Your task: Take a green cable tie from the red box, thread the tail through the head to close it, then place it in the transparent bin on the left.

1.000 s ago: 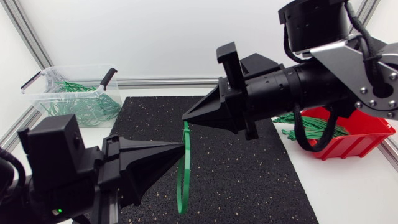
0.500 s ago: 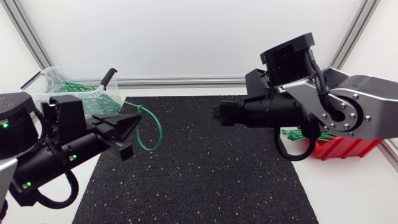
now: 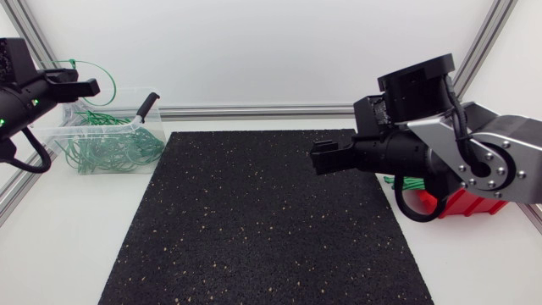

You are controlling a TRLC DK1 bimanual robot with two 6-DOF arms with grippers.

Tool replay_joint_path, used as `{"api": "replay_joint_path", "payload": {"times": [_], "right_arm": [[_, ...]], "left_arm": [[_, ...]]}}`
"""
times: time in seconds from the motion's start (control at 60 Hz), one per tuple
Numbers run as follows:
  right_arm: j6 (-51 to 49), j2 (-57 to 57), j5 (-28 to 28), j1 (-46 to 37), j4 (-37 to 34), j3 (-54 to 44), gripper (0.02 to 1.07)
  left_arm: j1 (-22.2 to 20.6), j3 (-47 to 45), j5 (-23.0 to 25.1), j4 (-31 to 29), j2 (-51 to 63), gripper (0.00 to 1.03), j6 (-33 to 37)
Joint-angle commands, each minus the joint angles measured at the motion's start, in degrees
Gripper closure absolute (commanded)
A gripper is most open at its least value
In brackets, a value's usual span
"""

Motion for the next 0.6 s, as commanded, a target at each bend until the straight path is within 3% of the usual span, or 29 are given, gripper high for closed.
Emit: {"api": "replay_joint_path", "payload": {"times": [0.0,0.183,0.317,0.4,0.45,0.483,0.55,0.583], "right_arm": [[-1.64,-2.78,0.38,-0.69,0.35,-2.18,0.06],[-1.73,-7.09,0.47,-0.69,-1.41,-4.12,0.06],[-1.73,-9.37,0.47,-0.69,-2.38,-5.78,0.06],[-1.73,-10.43,0.47,-0.43,-3.08,-6.66,0.06],[-1.73,-11.22,0.47,-0.25,-3.34,-7.28,0.06],[-1.73,-11.66,0.47,-0.16,-3.52,-7.54,0.06],[-1.73,-12.71,0.47,-0.07,-4.05,-7.98,0.06],[-1.73,-13.33,0.47,-0.07,-4.31,-8.07,0.06]], "left_arm": [[2.66,7.32,-1.57,-0.35,5.73,0.99,1.32],[5.21,21.21,-5.96,-5.71,18.21,0.99,0.7],[5.29,32.55,-8.16,-17.05,27.61,0.99,-1.06],[5.21,39.84,-9.83,-27.68,34.2,0.99,-1.41],[5.12,43.97,-11.41,-32.69,37.98,0.94,-2.73],[4.94,46.52,-13.26,-36.39,40.35,0.78,-2.81],[4.59,49.16,-13.61,-42.1,41.76,0.29,-3.17],[4.42,50.3,-13.61,-44.82,41.94,0.2,-3.78]]}}
